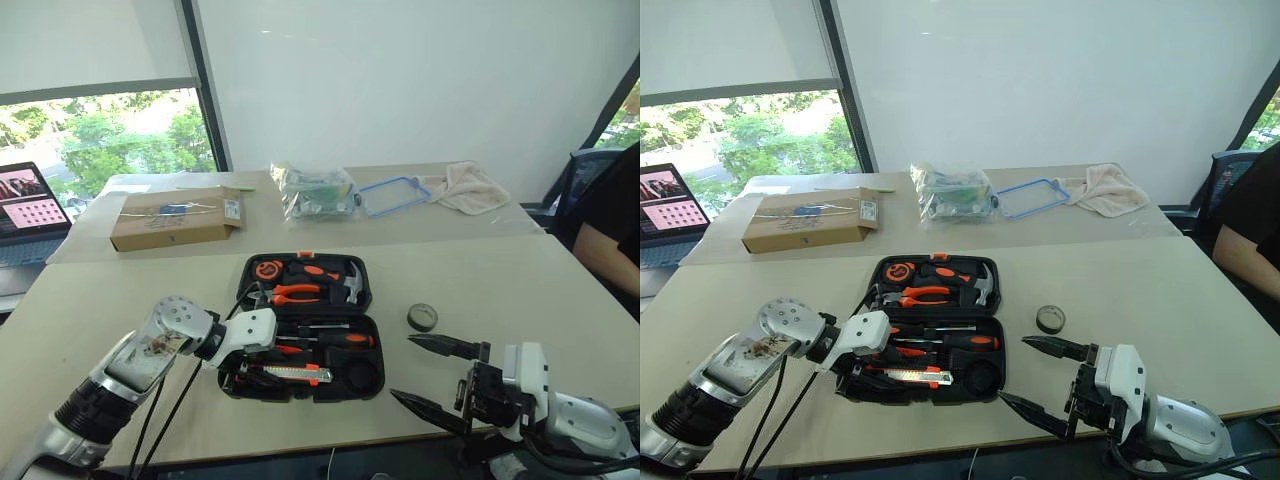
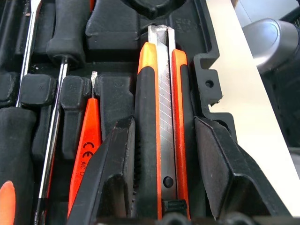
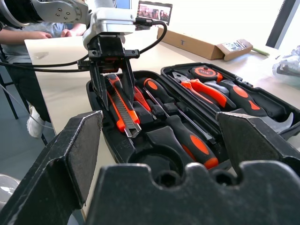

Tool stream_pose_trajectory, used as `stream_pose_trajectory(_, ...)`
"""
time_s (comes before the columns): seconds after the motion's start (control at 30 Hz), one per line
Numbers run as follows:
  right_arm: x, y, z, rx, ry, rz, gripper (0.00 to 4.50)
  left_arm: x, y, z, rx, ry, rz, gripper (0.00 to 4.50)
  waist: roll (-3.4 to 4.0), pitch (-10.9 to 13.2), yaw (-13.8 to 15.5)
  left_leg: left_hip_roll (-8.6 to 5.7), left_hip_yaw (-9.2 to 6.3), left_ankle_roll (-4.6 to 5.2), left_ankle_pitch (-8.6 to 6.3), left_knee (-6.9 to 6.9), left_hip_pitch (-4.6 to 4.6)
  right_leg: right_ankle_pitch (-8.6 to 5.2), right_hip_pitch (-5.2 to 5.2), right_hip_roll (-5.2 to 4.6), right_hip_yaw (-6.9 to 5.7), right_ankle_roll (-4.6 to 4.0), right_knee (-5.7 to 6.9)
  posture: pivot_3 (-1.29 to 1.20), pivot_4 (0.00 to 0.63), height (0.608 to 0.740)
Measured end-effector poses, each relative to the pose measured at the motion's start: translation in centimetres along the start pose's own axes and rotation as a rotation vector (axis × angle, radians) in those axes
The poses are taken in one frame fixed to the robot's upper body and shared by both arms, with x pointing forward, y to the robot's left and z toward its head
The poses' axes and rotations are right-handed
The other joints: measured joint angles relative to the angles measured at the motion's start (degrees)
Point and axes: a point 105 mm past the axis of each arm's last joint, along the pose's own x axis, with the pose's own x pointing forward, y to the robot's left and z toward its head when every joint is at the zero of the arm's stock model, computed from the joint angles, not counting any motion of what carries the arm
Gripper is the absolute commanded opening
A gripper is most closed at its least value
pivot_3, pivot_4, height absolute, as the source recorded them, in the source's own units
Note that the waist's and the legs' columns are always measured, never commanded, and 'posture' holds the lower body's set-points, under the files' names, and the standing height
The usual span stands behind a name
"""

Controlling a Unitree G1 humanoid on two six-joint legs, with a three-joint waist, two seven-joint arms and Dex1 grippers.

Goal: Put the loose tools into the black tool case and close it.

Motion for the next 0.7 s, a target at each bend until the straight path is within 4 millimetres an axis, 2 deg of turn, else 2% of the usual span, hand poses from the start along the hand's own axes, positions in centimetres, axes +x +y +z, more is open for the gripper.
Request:
stream_pose_trajectory(0.03, 0.0, -0.1, 0.0, -0.001, 0.001, 0.0, 4.5, 0.1, 0.0, 0.1, -0.009, -0.01, 0.003, 1.5, 0.0, 0.0, 0.2, -0.01, 0.0, 0.0, 0.0, 0.02, 0.0, 0.0, 0.02, -0.01, -0.01, 0.0, 0.0, 0.0, 0.15, 0.74)
stream_pose_trajectory(0.1, 0.1, -0.2, 0.0, -0.005, -0.001, 0.003, 4.5, 0.3, 0.1, 0.1, -0.041, -0.029, 0.007, 2.47, 0.0, 0.0, 0.4, -0.02, 0.0, 0.0, 0.0, 0.03, 0.0, 0.0, 0.03, -0.02, -0.01, 0.01, 0.0, 0.0, 0.15, 0.74)
stream_pose_trajectory(0.13, 0.1, -0.2, 0.0, -0.005, -0.001, 0.004, 4.5, 0.4, 0.1, 0.3, -0.051, -0.054, 0.015, 2.65, 0.0, 0.0, 0.5, -0.02, 0.0, 0.01, 0.0, 0.03, 0.0, 0.0, 0.04, -0.03, -0.01, 0.01, -0.01, 0.0, 0.15, 0.74)
stream_pose_trajectory(0.3, 0.1, -0.2, -0.1, -0.007, 0.002, 0.014, 4.5, 0.8, 0.2, 1.5, -0.07, -0.167, 0.018, 4.34, -0.02, 0.0, 0.3, -0.01, 0.0, 0.01, 0.0, 0.04, -0.08, 0.0, -0.09, -0.02, -0.01, 0.01, 0.02, 0.0, 0.15, 0.74)
stream_pose_trajectory(0.37, 0.1, -0.2, -0.1, -0.008, 0.005, 0.015, 4.5, -0.2, 0.4, 2.1, -0.067, -0.235, 0.03, 4.34, -0.04, 0.0, 0.1, 0.01, 0.0, 0.0, 0.0, 0.04, -0.11, 0.0, -0.17, 0.0, -0.02, -0.01, 0.06, 0.0, 0.15, 0.74)
stream_pose_trajectory(0.47, 0.1, -0.2, -0.2, -0.007, 0.007, 0.014, 4.5, -2.9, 1.7, 3.1, -0.031, -0.337, 0.123, 4.34, -0.04, 0.0, 0.0, 0.02, 0.0, -0.01, 0.0, 0.05, -0.1, -0.01, -0.17, 0.0, -0.02, -0.02, 0.08, 0.0, 0.15, 0.74)
stream_pose_trajectory(0.53, 0.1, -0.2, -0.2, -0.007, 0.007, 0.013, 4.5, -4.3, 2.1, 3.2, -0.004, -0.363, 0.154, 3.79, -0.04, 0.0, 0.1, -0.01, 0.0, -0.01, 0.0, 0.05, -0.1, -0.01, -0.16, -0.02, -0.02, -0.02, 0.07, 0.0, 0.15, 0.74)
stream_pose_trajectory(0.57, 0.1, -0.2, -0.2, -0.006, 0.006, 0.012, 4.5, -4.7, 2.2, 2.9, 0.004, -0.351, 0.16, 3.68, -0.04, 0.0, 0.1, -0.01, 0.0, -0.01, 0.0, 0.05, -0.1, -0.01, -0.16, -0.01, -0.03, -0.02, 0.07, 0.0, 0.15, 0.74)
stream_pose_trajectory(0.7, 0.0, -0.2, -0.4, 0.001, 0.006, 0.007, 4.5, -5.5, 1.5, 1.5, 0.003, -0.308, 0.127, 2.11, -0.03, 0.0, 0.1, -0.03, 0.0, -0.01, 0.0, 0.02, -0.1, -0.01, -0.16, -0.02, -0.05, -0.02, 0.05, 0.0, 0.15, 0.74)
